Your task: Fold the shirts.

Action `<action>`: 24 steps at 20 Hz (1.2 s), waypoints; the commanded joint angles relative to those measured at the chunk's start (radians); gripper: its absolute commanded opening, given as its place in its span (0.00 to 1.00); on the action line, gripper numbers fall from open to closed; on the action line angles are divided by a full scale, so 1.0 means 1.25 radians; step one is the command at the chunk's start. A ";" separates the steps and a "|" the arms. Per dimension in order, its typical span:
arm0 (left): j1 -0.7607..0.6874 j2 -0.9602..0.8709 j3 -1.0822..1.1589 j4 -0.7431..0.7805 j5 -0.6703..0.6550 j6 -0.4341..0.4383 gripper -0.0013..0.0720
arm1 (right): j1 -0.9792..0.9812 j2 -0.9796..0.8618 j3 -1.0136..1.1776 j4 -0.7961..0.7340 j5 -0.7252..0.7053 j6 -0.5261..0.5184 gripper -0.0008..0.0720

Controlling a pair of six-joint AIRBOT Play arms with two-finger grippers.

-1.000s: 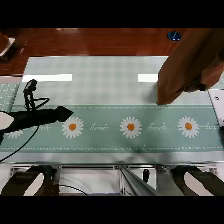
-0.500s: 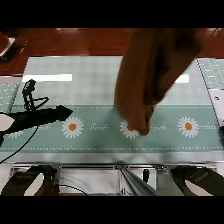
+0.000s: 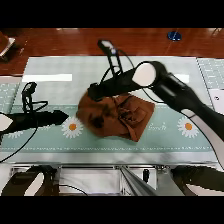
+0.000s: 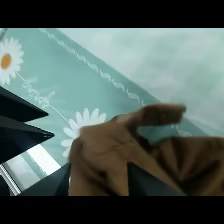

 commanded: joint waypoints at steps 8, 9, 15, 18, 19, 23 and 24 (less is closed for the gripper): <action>0.062 -0.002 0.004 -0.075 -0.130 0.011 0.71 | -0.518 0.287 -0.104 -0.340 0.303 0.060 0.58; 0.062 -0.014 0.001 -0.158 -0.142 0.060 0.71 | -0.592 0.330 -0.165 -0.347 0.295 0.061 0.57; 0.026 -0.284 0.024 -0.329 -0.168 0.150 0.71 | -0.833 0.465 -0.577 -0.161 0.223 -0.044 0.57; 0.018 -0.393 0.054 -0.329 -0.148 0.149 0.71 | -0.815 0.466 -0.669 -0.147 0.197 -0.050 0.57; 0.003 -0.416 0.060 -0.330 -0.124 0.147 0.71 | -0.799 0.466 -0.692 -0.131 0.180 -0.050 0.57; -0.122 -0.495 0.068 -0.338 -0.020 0.147 0.71 | -0.697 0.466 -0.750 -0.056 0.101 -0.035 0.57; -0.145 -0.512 0.078 -0.338 -0.009 0.147 0.71 | -0.672 0.466 -0.750 -0.056 0.092 -0.022 0.57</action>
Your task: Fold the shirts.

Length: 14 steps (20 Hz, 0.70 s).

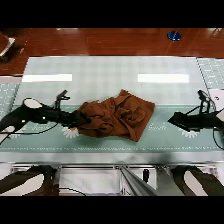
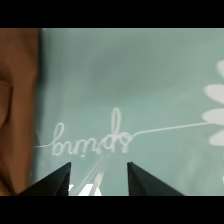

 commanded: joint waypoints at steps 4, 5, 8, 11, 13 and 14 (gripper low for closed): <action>-0.108 -0.117 0.078 -0.007 0.066 -0.012 0.70 | 0.130 -0.023 -0.037 0.041 -0.057 0.040 0.57; -0.112 -0.131 0.092 -0.007 0.066 -0.016 0.62 | 0.145 -0.036 -0.037 0.041 -0.059 0.043 0.57; -0.116 -0.155 0.125 -0.007 0.057 -0.022 0.04 | 0.179 -0.064 -0.037 0.042 -0.075 0.057 0.57; -0.116 -0.155 0.150 -0.007 0.043 -0.022 0.04 | 0.181 -0.093 -0.037 0.062 -0.067 0.055 0.57; -0.116 -0.155 0.155 -0.007 0.043 -0.022 0.04 | 0.185 -0.131 -0.037 0.118 -0.058 0.032 0.57; -0.116 -0.155 0.154 -0.007 0.043 -0.022 0.04 | 0.198 -0.157 -0.037 0.150 -0.065 0.009 0.57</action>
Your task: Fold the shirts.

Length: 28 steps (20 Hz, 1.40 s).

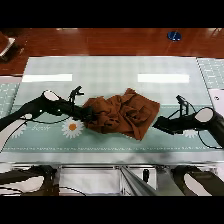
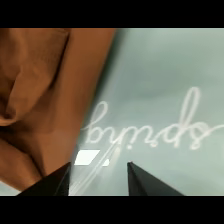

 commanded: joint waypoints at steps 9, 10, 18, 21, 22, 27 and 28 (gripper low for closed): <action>0.008 0.002 0.033 0.000 -0.025 -0.001 0.04 | 0.075 -0.179 0.090 0.149 -0.087 -0.110 0.04; 0.022 0.010 0.055 0.000 -0.042 0.004 0.04 | 0.075 -0.179 0.134 0.143 -0.055 -0.133 0.05; 0.209 0.294 0.345 -0.076 -0.052 -0.005 0.04 | 0.075 -0.030 0.756 -0.001 0.096 -0.086 0.04; 0.279 0.436 0.454 -0.080 0.020 -0.005 0.04 | 0.075 0.036 0.996 -0.074 0.139 -0.083 0.04; 0.305 0.486 0.478 -0.077 0.048 -0.005 0.04 | 0.075 0.058 1.053 -0.098 0.160 -0.078 0.04; 0.411 0.678 0.511 0.139 0.014 -0.119 0.04 | 0.075 0.202 1.136 -0.161 0.249 -0.069 0.04; 0.417 0.707 0.511 0.186 -0.032 -0.139 0.04 | 0.075 0.226 1.136 -0.165 0.261 -0.063 0.04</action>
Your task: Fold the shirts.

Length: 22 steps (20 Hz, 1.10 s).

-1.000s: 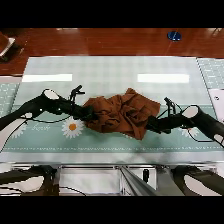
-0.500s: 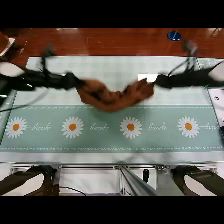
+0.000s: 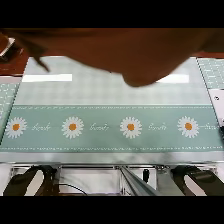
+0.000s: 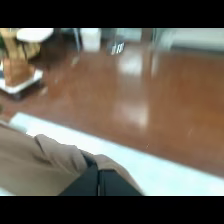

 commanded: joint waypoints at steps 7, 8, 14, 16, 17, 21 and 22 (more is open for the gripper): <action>0.032 0.164 -0.087 0.170 -0.329 -0.103 0.04 | 0.000 0.119 -0.034 -0.080 0.231 0.031 0.04; 0.023 0.164 -0.135 0.161 -0.339 -0.115 0.04 | 0.000 0.119 -0.085 -0.081 0.237 0.031 0.04; -0.116 0.130 -0.565 0.122 -0.230 -0.105 0.04 | 0.000 0.073 -0.506 -0.091 0.071 0.030 0.04; -0.187 0.078 -0.682 0.122 -0.037 -0.105 0.04 | -0.005 -0.016 -0.557 -0.131 -0.002 0.031 0.04; -0.220 0.040 -0.712 0.121 0.045 -0.105 0.04 | -0.023 -0.076 -0.553 -0.128 -0.032 0.032 0.04; -0.350 -0.190 -0.682 0.100 0.233 -0.042 0.04 | -0.113 -0.274 -0.517 -0.050 -0.160 0.058 0.04; -0.363 -0.245 -0.657 0.096 0.274 -0.042 0.04 | -0.126 -0.321 -0.501 -0.019 -0.160 0.056 0.05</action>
